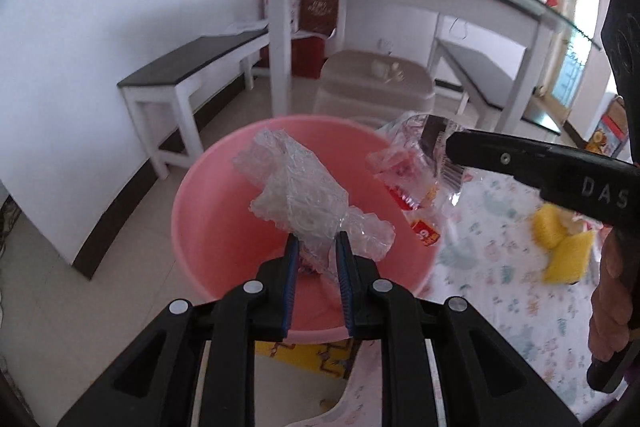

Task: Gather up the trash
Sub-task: 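Carry both items over the pink bucket and open both grippers, then move both tools back over the remaining trash on the table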

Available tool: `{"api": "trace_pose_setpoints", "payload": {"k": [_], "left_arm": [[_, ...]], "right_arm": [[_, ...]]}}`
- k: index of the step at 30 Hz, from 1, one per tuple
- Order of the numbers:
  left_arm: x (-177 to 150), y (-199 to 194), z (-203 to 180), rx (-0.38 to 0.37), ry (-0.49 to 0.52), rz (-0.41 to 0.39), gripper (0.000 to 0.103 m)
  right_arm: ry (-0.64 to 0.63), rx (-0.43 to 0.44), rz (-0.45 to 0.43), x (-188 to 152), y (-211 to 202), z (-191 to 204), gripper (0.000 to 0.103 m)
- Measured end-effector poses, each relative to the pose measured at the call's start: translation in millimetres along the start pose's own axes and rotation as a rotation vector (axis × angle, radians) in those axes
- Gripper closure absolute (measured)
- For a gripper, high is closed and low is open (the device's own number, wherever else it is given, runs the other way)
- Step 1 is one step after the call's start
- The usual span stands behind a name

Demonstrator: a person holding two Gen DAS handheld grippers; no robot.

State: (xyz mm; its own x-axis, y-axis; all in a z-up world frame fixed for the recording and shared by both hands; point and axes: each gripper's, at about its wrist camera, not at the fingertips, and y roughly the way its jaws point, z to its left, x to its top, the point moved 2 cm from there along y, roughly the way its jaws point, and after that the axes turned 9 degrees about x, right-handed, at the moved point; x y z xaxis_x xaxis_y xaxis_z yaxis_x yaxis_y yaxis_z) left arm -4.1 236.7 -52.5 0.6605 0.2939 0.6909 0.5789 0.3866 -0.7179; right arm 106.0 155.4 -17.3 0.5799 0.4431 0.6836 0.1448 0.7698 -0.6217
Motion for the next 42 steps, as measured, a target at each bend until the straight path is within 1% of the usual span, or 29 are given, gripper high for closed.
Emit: {"api": "trace_pose_setpoints", "payload": {"k": [2, 5, 7, 8, 15, 20, 25, 31, 36, 42], "left_arm": [[-3.4, 4.9, 4.8, 0.002, -0.006, 0.018, 0.084], [-6.0, 10.5, 9.1, -0.001, -0.019, 0.038, 0.076], [-7.8, 10.9, 10.5, 0.000, -0.029, 0.038, 0.071], [-7.9, 11.2, 11.1, -0.002, -0.031, 0.037, 0.071], [-5.8, 3.4, 12.7, -0.020, -0.056, 0.018, 0.071], [-0.6, -12.2, 1.0, -0.091, -0.055, -0.031, 0.071], [3.9, -28.9, -28.5, -0.156, 0.000, -0.077, 0.071], [7.9, -40.6, -71.9, -0.250, 0.066, -0.090, 0.071], [5.6, -48.1, -115.4, -0.313, 0.155, -0.097, 0.071], [3.7, -54.9, -158.6, -0.380, 0.243, -0.095, 0.071]], "right_arm": [[0.006, 0.001, 0.019, -6.1, 7.6, 1.0, 0.092], [0.007, 0.014, 0.065, -11.6, 16.7, 1.1, 0.090], [0.016, 0.029, 0.073, -15.6, 16.7, 1.0, 0.076], [0.019, 0.033, 0.071, -15.9, 16.5, 1.0, 0.075], [-0.007, 0.015, 0.044, -15.9, 0.0, 1.6, 0.074], [-0.022, -0.013, 0.019, -24.4, -19.3, 0.5, 0.074], [-0.023, -0.063, -0.003, -40.6, -49.5, -6.8, 0.074], [-0.013, -0.150, -0.054, -59.9, -95.5, -23.8, 0.074], [0.054, -0.237, -0.098, -82.6, -138.4, -51.3, 0.074], [0.169, -0.349, -0.150, -115.1, -185.9, -92.0, 0.074]]}}
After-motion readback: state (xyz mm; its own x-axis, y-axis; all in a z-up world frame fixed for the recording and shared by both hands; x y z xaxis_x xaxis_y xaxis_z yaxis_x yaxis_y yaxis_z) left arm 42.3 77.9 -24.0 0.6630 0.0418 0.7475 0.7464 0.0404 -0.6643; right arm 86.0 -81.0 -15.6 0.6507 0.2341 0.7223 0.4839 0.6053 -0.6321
